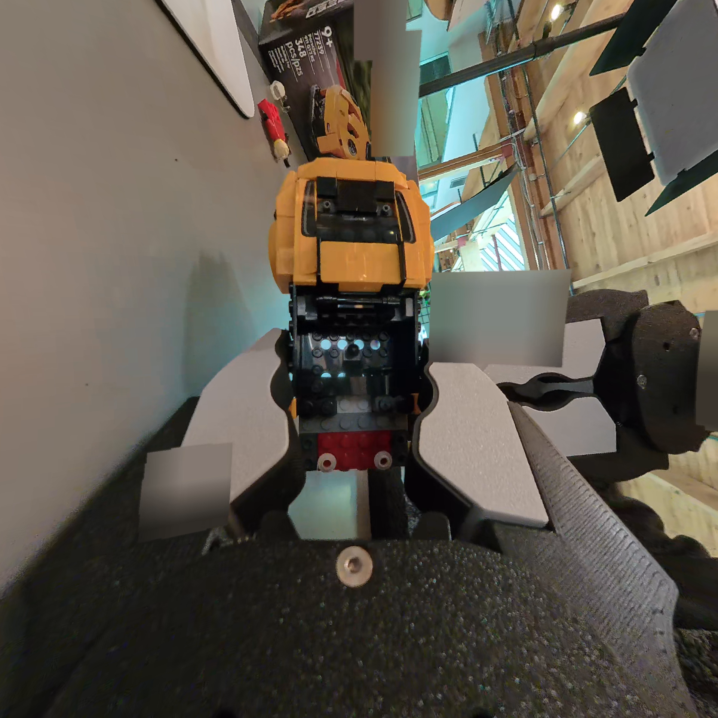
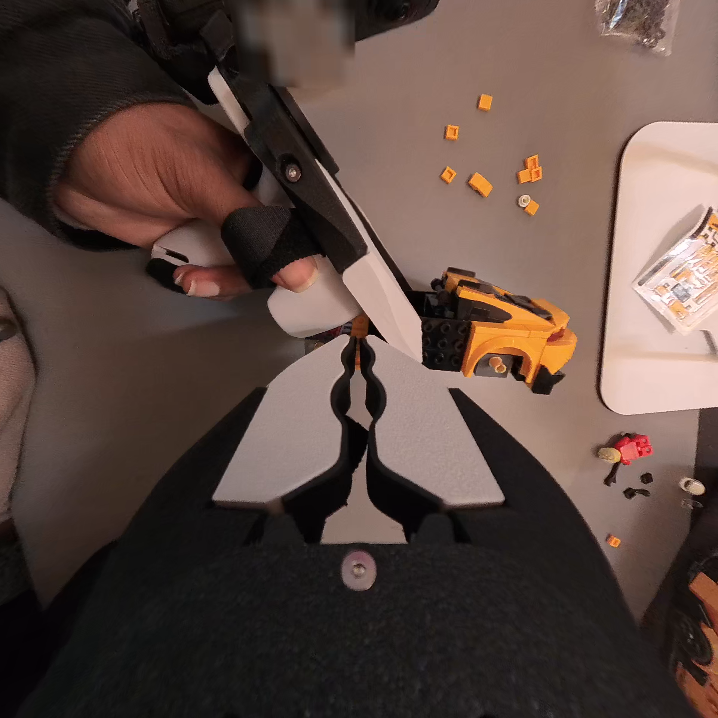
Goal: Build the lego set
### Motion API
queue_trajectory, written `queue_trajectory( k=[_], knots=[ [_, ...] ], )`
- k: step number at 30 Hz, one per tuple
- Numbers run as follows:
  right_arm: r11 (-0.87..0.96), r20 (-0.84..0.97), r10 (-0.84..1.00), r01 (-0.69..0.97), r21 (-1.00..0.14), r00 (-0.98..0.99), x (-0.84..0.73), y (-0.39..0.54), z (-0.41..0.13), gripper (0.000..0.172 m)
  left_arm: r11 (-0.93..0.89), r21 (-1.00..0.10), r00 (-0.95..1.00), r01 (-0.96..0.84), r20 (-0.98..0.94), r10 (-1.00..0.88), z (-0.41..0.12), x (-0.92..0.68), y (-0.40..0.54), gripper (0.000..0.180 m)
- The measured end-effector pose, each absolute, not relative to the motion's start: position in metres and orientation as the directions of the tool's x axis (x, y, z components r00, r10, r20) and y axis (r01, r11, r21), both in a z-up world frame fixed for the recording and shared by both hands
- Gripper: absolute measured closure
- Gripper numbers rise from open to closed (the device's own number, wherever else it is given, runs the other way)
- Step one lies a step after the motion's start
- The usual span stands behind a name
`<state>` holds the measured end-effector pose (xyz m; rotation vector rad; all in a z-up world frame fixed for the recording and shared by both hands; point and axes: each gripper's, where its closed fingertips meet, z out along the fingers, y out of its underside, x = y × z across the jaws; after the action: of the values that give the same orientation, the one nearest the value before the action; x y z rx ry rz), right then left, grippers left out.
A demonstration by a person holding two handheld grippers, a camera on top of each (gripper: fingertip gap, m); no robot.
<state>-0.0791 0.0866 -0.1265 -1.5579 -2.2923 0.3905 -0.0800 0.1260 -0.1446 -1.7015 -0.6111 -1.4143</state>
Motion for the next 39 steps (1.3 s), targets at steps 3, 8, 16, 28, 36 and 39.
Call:
queue_trajectory(
  k=[3, 8, 16, 28, 36, 39],
  knots=[
    [0.366, 0.156, 0.93, 0.835, -0.41, -0.331, -0.08, 0.087, -0.128, 0.17, -0.541, -0.297, 0.267, 0.787, 0.954, -0.134, -0.146, -0.08, 0.126, 0.117],
    [0.358, 0.196, 0.933, 0.823, -0.442, -0.3, -0.082, 0.087, -0.129, 0.17, -0.533, -0.324, 0.298, 0.782, 0.945, -0.138, -0.146, -0.082, 0.127, 0.117],
    [0.359, 0.229, 0.932, 0.788, -0.5, -0.28, -0.081, 0.086, -0.117, 0.17, -0.535, -0.371, 0.309, 0.759, 0.929, -0.206, -0.134, -0.081, 0.127, 0.117],
    [0.048, 0.035, 0.999, 0.666, -0.744, -0.033, -0.061, 0.087, -0.098, 0.149, -0.489, -0.486, 0.397, 0.724, 0.874, -0.28, -0.119, -0.083, 0.125, 0.116],
    [-0.23, -0.185, 0.973, 0.566, -0.792, 0.135, -0.039, 0.089, -0.116, 0.148, -0.534, -0.47, 0.396, 0.703, 0.882, -0.256, -0.127, -0.071, 0.124, 0.117],
    [-0.379, -0.341, 0.925, 0.469, -0.798, 0.168, -0.048, 0.084, -0.115, 0.146, -0.546, -0.43, 0.349, 0.719, 0.903, -0.252, -0.125, -0.066, 0.122, 0.116]
  ],
)
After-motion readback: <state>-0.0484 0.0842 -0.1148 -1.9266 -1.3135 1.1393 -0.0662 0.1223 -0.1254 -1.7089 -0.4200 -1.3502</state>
